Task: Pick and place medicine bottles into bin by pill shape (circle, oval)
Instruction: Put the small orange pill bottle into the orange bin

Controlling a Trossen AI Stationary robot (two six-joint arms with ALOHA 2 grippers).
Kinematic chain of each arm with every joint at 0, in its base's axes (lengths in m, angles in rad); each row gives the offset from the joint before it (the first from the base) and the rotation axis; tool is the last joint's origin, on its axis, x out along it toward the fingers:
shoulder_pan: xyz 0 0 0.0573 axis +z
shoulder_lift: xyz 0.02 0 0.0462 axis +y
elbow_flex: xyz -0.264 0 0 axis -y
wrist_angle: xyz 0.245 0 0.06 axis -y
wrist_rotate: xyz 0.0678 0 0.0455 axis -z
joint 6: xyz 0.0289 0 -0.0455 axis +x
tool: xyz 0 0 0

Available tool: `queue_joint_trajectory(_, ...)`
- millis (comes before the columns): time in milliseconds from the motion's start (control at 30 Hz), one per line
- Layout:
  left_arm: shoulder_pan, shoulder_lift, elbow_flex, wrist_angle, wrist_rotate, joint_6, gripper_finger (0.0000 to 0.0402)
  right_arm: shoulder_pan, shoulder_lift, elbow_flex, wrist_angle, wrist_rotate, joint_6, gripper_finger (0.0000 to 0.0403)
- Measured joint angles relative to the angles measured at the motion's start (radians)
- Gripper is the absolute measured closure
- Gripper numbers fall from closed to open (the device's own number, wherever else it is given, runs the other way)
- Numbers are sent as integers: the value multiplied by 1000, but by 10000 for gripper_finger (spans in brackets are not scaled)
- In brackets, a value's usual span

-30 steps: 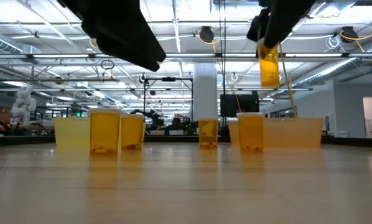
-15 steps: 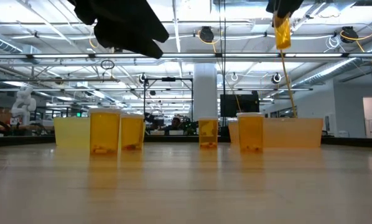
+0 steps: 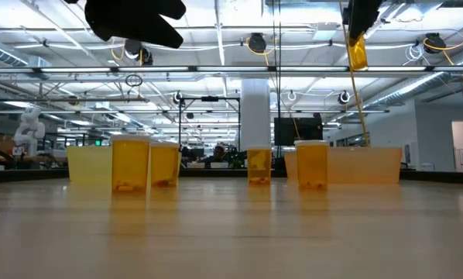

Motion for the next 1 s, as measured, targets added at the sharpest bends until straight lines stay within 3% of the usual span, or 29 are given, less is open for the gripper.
queue_joint_trajectory(800,61,0,0,25,-23,159,147,-309,-21,0,-8,0,-234,287)
queue_joint_trajectory(1000,87,0,0,22,12,151,147,-380,-22,-9,13,0,-267,287)
